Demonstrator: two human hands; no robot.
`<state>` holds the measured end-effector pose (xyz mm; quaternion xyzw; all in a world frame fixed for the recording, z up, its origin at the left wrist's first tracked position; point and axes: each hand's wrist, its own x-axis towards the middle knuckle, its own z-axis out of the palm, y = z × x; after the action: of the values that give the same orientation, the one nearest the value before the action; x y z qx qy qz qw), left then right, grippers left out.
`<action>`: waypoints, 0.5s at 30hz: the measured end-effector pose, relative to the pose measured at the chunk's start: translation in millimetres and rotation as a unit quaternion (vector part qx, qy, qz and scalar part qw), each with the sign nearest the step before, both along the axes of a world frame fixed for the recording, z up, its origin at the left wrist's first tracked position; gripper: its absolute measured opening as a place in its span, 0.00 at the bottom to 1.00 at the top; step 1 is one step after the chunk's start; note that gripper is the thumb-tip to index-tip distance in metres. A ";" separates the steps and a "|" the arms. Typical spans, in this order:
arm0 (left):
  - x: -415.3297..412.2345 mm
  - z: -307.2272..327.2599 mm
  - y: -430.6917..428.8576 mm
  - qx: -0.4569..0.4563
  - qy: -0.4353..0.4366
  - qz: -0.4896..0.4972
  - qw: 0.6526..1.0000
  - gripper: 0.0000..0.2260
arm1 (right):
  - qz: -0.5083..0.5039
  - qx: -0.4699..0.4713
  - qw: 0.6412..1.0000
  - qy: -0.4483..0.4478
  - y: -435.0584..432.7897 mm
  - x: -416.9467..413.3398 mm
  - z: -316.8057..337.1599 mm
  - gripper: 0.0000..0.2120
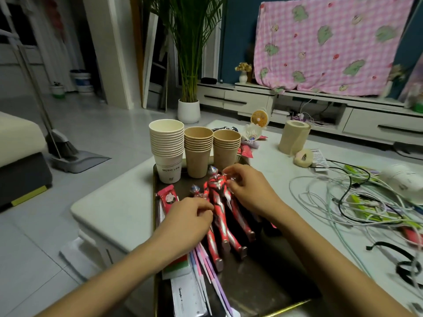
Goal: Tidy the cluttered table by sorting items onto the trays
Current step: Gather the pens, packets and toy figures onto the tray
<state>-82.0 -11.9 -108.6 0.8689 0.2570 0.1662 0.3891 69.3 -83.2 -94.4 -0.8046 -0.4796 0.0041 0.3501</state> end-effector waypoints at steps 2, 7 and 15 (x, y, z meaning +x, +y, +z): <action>-1.2 2.1 -1.9 0.065 -0.019 0.016 0.998 0.10 | -0.008 0.003 1.000 -0.014 -0.7 3.2 0.9 0.12; -2.2 3.2 -3.3 0.178 -0.112 0.032 0.977 0.09 | -0.026 -0.019 0.999 -0.004 -3.2 15.4 6.0 0.10; -1.6 -19.4 -1.4 0.241 -0.100 0.024 0.965 0.10 | -0.158 -0.330 0.931 -0.002 -38.4 56.0 17.2 0.14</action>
<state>-83.6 -13.4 -128.1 0.9095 0.1902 0.3183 0.1879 125.3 -121.6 -77.3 -0.9400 -0.3188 0.1058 0.0599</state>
